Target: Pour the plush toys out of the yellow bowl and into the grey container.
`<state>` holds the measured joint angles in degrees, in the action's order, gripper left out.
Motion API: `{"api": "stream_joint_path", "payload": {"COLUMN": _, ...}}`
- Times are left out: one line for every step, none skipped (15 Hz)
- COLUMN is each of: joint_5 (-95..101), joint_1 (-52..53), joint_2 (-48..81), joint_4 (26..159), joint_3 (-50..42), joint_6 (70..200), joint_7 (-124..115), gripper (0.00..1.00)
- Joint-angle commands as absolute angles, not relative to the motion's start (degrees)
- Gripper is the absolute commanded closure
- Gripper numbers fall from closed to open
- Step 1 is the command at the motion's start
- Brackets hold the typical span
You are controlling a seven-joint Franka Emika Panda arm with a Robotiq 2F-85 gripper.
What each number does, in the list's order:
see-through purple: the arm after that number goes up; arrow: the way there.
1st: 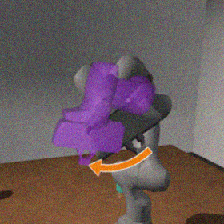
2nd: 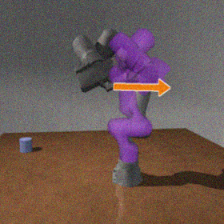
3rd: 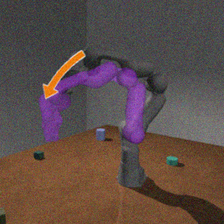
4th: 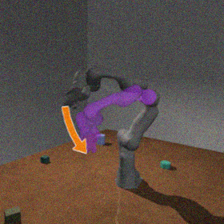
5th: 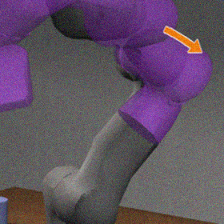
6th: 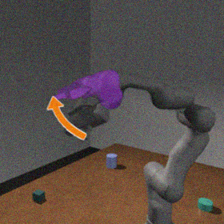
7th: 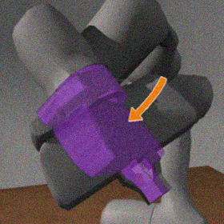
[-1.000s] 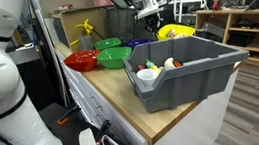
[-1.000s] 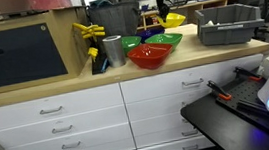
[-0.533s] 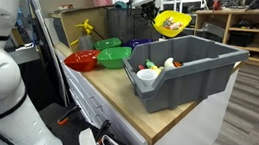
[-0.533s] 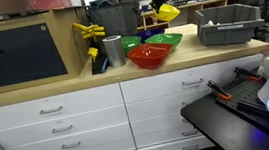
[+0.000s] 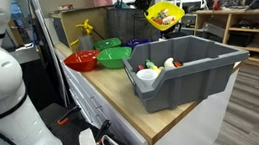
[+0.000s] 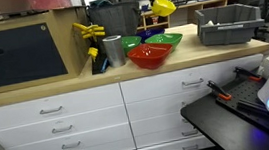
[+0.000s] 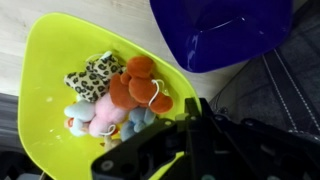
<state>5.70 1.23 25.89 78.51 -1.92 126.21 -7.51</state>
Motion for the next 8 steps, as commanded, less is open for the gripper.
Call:
{"api": "stream_joint_path", "payload": {"joint_5": 4.0, "joint_1": 1.9, "joint_2": 18.9, "joint_4": 84.9, "joint_3": -2.2, "joint_6": 125.0, "joint_7": -12.3, "gripper": 0.99}}
{"api": "stream_joint_path", "payload": {"joint_5": 3.7, "joint_1": 1.9, "joint_2": 17.5, "joint_4": 86.2, "joint_3": -2.2, "joint_6": 124.8, "joint_7": -13.6, "gripper": 0.99}}
{"api": "stream_joint_path", "payload": {"joint_5": 3.1, "joint_1": 1.9, "joint_2": 16.2, "joint_4": 87.3, "joint_3": -2.2, "joint_6": 124.2, "joint_7": -15.1, "gripper": 0.99}}
{"api": "stream_joint_path", "payload": {"joint_5": 2.5, "joint_1": 1.8, "joint_2": 14.7, "joint_4": 88.5, "joint_3": -2.1, "joint_6": 123.7, "joint_7": -16.4, "gripper": 0.99}}
{"api": "stream_joint_path", "payload": {"joint_5": 1.7, "joint_1": 1.7, "joint_2": 13.3, "joint_4": 89.6, "joint_3": -2.1, "joint_6": 122.8, "joint_7": -17.6, "gripper": 0.99}}
{"api": "stream_joint_path", "payload": {"joint_5": 1.2, "joint_1": 1.6, "joint_2": 12.0, "joint_4": 90.8, "joint_3": -2.2, "joint_6": 122.5, "joint_7": -18.4, "gripper": 0.99}}
{"api": "stream_joint_path", "payload": {"joint_5": 1.0, "joint_1": 1.4, "joint_2": 10.6, "joint_4": 92.1, "joint_3": -2.3, "joint_6": 122.1, "joint_7": -19.4, "gripper": 0.99}}
{"api": "stream_joint_path", "payload": {"joint_5": 0.8, "joint_1": 1.3, "joint_2": 9.4, "joint_4": 93.3, "joint_3": -2.4, "joint_6": 121.8, "joint_7": -20.2, "gripper": 0.99}}
